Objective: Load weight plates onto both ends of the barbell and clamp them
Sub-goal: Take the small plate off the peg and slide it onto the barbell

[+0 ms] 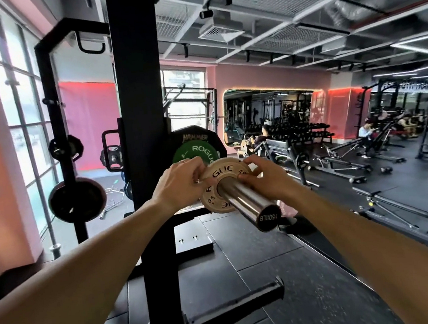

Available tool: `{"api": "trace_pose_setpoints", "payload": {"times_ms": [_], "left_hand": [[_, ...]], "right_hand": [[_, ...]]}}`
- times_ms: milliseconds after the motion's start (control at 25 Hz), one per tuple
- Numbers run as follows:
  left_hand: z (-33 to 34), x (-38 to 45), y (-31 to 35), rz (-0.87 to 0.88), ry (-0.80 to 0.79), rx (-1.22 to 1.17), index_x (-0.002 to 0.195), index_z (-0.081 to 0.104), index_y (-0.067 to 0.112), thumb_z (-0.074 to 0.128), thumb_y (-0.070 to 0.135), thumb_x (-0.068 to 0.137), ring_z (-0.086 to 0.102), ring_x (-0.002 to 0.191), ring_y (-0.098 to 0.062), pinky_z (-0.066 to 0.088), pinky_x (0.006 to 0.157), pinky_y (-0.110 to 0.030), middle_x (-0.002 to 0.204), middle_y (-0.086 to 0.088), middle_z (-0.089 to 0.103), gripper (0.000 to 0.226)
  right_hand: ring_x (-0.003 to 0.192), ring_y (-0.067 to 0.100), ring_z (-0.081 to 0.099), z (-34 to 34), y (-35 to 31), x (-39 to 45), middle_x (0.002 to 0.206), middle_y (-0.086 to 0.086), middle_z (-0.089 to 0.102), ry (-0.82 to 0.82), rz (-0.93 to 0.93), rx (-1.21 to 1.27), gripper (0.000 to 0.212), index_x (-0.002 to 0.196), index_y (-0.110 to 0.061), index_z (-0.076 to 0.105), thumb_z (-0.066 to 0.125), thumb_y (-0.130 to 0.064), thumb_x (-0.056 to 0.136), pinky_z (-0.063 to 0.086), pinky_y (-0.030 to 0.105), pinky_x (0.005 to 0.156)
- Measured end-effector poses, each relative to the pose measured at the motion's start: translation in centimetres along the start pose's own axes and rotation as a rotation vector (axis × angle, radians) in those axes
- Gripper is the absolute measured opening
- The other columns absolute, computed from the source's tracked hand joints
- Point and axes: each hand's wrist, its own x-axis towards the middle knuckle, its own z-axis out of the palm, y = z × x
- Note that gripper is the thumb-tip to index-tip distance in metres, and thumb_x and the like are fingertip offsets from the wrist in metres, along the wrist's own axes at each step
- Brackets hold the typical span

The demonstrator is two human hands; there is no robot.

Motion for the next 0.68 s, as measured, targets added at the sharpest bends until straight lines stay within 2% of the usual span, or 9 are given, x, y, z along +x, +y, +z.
{"api": "trace_pose_setpoints", "payload": {"times_ms": [160, 240, 360, 480, 600, 680], "left_hand": [[2.0, 3.1, -4.7, -0.101, 0.011, -0.037, 0.082, 0.058, 0.025, 0.077, 0.049, 0.078, 0.06, 0.061, -0.01, 0.047, 0.057, -0.03, 0.062, 0.01, 0.062, 0.031], [3.2, 4.7, -7.1, -0.151, 0.015, -0.056, 0.083, 0.059, 0.028, 0.077, 0.047, 0.079, 0.063, 0.062, -0.011, 0.048, 0.058, -0.03, 0.062, 0.008, 0.065, 0.027], [4.5, 7.0, -10.3, -0.202, 0.016, -0.088, 0.09, 0.053, 0.032, 0.075, 0.043, 0.082, 0.065, 0.06, -0.015, 0.05, 0.058, -0.031, 0.06, 0.006, 0.067, 0.025], [5.2, 8.7, -12.9, -0.222, 0.039, -0.093, 0.093, 0.043, 0.034, 0.07, 0.035, 0.085, 0.063, 0.056, -0.015, 0.05, 0.055, -0.032, 0.06, 0.002, 0.066, 0.029], [5.3, 9.2, -14.0, -0.225, 0.015, -0.099, 0.09, 0.042, 0.033, 0.069, 0.032, 0.084, 0.065, 0.06, -0.015, 0.054, 0.057, -0.034, 0.066, 0.005, 0.069, 0.028], [5.0, 9.0, -13.8, -0.222, -0.035, -0.117, 0.09, 0.047, 0.032, 0.071, 0.039, 0.083, 0.066, 0.064, -0.012, 0.054, 0.06, -0.032, 0.07, 0.008, 0.07, 0.026]], "right_hand": [[0.078, 0.024, 0.067, 2.0, 0.0, 5.1, 0.09, 0.013, 0.07, -0.112, 0.074, 0.094, 0.034, 0.13, -0.02, 0.06, 0.066, -0.026, 0.097, 0.056, 0.038, 0.084], [0.091, 0.03, 0.072, 2.9, 0.1, 7.5, 0.104, 0.018, 0.073, -0.187, 0.111, 0.225, 0.041, 0.14, -0.02, 0.054, 0.062, -0.024, 0.1, 0.057, 0.045, 0.096], [0.118, 0.032, 0.065, 4.3, 0.2, 11.2, 0.125, 0.015, 0.069, -0.274, 0.14, 0.258, 0.049, 0.15, -0.028, 0.043, 0.058, -0.029, 0.102, 0.046, 0.052, 0.109], [0.124, 0.027, 0.06, 5.4, 0.2, 14.1, 0.133, 0.008, 0.064, -0.337, 0.158, 0.255, 0.056, 0.155, -0.032, 0.033, 0.054, -0.035, 0.104, 0.045, 0.049, 0.109], [0.128, 0.022, 0.053, 6.2, 0.0, 15.5, 0.148, 0.003, 0.05, -0.399, 0.156, 0.256, 0.058, 0.157, -0.032, 0.027, 0.05, -0.038, 0.105, 0.048, 0.037, 0.1], [0.131, 0.023, 0.049, 6.2, -0.2, 15.7, 0.152, 0.003, 0.046, -0.392, 0.161, 0.202, 0.055, 0.156, -0.033, 0.032, 0.049, -0.04, 0.104, 0.046, 0.044, 0.106]]}}
